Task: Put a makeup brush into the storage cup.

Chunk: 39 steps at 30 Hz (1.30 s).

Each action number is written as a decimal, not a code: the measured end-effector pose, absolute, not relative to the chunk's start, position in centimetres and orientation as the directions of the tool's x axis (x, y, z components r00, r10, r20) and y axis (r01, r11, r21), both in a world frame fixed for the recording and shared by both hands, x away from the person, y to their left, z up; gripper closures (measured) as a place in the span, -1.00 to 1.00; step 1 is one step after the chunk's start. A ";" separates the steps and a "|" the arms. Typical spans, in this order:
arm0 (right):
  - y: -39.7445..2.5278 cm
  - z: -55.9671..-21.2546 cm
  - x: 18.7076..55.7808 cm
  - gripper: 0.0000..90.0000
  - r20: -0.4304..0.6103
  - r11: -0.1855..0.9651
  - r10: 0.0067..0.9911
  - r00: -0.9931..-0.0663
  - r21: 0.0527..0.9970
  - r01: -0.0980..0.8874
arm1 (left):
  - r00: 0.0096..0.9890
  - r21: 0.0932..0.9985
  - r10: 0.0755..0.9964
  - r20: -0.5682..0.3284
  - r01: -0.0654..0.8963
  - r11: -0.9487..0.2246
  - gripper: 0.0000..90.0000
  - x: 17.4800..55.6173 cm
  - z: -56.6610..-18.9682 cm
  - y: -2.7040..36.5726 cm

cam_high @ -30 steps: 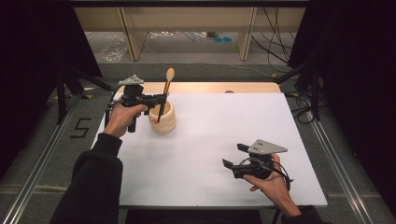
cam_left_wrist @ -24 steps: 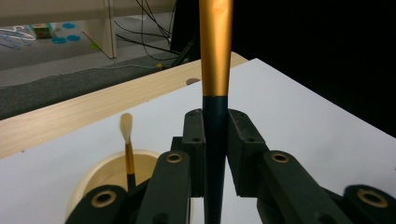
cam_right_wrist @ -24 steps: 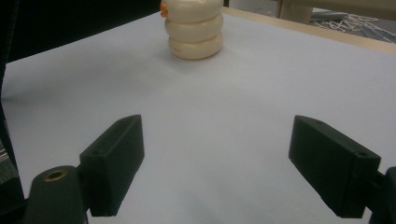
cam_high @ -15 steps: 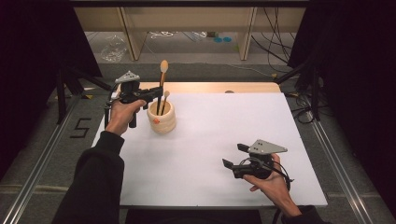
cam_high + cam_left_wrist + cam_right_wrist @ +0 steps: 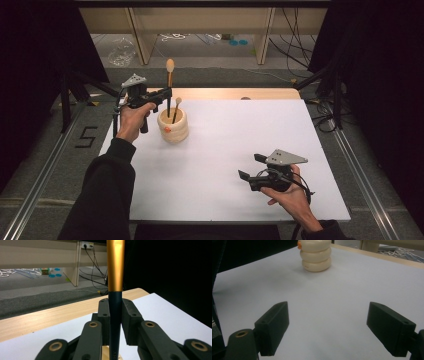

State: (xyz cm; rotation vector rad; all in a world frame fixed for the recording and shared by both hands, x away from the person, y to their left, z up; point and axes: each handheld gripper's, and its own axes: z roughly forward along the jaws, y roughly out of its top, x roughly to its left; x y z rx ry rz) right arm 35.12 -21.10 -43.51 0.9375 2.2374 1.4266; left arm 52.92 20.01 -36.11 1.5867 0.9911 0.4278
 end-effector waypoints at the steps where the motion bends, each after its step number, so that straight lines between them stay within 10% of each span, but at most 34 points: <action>1: -21.1 -43.6 35.2 -0.58 0.066 0.289 0.675 -0.734 0.892 0.347 | 0.575 0.931 0.784 -0.235 0.364 0.013 0.74 53.0 -36.2 20.0; 39: -21.2 -43.5 35.1 -0.58 0.064 0.292 0.678 -0.732 0.891 0.348 | 0.562 0.950 0.803 -0.199 0.311 0.018 0.74 53.9 -40.5 20.0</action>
